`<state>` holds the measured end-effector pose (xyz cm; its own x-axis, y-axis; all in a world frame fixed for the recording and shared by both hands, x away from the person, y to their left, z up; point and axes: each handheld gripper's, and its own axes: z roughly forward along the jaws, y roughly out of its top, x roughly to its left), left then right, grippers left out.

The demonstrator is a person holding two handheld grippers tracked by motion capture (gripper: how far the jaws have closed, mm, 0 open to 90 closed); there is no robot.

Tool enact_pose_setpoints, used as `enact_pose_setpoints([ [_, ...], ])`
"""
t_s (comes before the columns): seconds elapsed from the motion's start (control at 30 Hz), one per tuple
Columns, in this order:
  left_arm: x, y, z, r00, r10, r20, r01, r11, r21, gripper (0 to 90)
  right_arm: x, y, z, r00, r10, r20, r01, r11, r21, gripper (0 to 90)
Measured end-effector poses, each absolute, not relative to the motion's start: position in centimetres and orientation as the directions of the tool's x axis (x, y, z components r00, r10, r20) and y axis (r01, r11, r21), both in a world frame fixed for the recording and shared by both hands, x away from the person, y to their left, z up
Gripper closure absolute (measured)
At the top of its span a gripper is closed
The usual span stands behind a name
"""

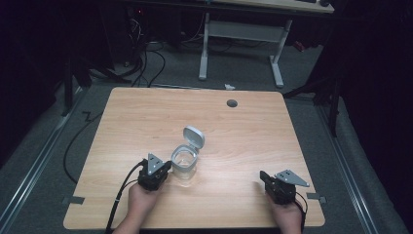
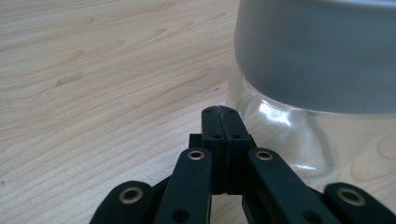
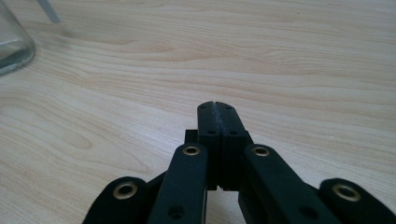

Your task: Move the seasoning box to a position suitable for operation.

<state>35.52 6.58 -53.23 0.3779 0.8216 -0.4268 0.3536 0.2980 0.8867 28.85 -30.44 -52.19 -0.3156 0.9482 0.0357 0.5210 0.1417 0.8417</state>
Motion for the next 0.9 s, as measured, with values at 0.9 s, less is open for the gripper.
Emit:
enact_pose_setpoints([
  [0.9,33.2,4.4,-53.2,0.445,0.788,-0.426,0.366,0.274,0.889,90.0,28.9,-30.5,-52.3,-0.319,0.947,0.043,0.519,0.136,0.844,90.0],
])
